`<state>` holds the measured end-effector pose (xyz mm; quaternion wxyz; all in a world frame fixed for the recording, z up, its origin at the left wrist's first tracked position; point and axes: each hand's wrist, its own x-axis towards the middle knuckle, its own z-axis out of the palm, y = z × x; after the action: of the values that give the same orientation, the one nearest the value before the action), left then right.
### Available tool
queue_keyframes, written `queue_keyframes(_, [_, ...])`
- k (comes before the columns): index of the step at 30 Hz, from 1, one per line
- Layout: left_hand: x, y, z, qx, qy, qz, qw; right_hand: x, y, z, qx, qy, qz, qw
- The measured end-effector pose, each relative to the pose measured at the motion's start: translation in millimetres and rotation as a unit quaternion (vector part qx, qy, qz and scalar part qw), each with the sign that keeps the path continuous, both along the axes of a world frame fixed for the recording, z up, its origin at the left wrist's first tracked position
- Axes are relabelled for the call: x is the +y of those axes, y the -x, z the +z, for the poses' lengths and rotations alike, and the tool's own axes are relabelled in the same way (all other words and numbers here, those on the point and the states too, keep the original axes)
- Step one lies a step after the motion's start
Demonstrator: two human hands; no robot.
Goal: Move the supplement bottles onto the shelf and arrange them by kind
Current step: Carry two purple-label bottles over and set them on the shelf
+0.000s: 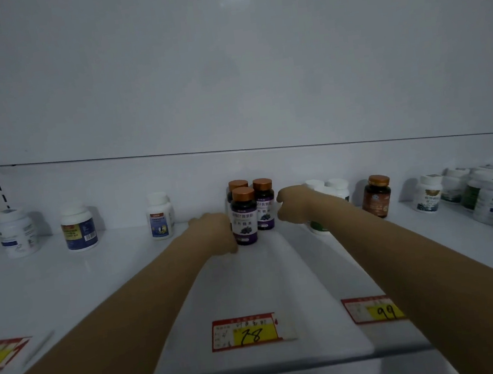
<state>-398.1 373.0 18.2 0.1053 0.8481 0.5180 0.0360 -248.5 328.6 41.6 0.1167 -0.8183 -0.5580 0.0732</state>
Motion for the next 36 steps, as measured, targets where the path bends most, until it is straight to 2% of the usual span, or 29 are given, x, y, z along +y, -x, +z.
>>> queue_keyframes(4, [-21,7,3,0.034,-0.016,0.003,0.999,-25,7,-1,-0.074,0.055,0.028,0.995])
queue_keyframes(8, [-42,8,8,0.050,-0.026,-0.001,0.998,-51,4,-4,-0.080,0.071,0.036,0.994])
queue_keyframes(12, [-72,4,15,0.027,-0.050,-0.043,0.997,-101,0,-2,-0.094,0.057,0.015,0.994])
queue_keyframes(17, [-135,-30,37,-0.015,-0.080,-0.173,0.982,-191,-12,14,-0.107,0.025,-0.068,0.992])
queue_keyframes(23, [-236,-76,29,-0.029,-0.070,-0.332,0.940,-334,-32,-3,-0.080,0.026,-0.248,0.965])
queue_keyframes(30, [-346,-119,18,-0.037,-0.049,-0.435,0.898,-492,-46,-33,-0.048,0.042,-0.420,0.906])
queue_keyframes(36, [-429,-173,8,-0.046,-0.042,-0.484,0.873,-585,-75,-38,-0.044,0.046,-0.473,0.879])
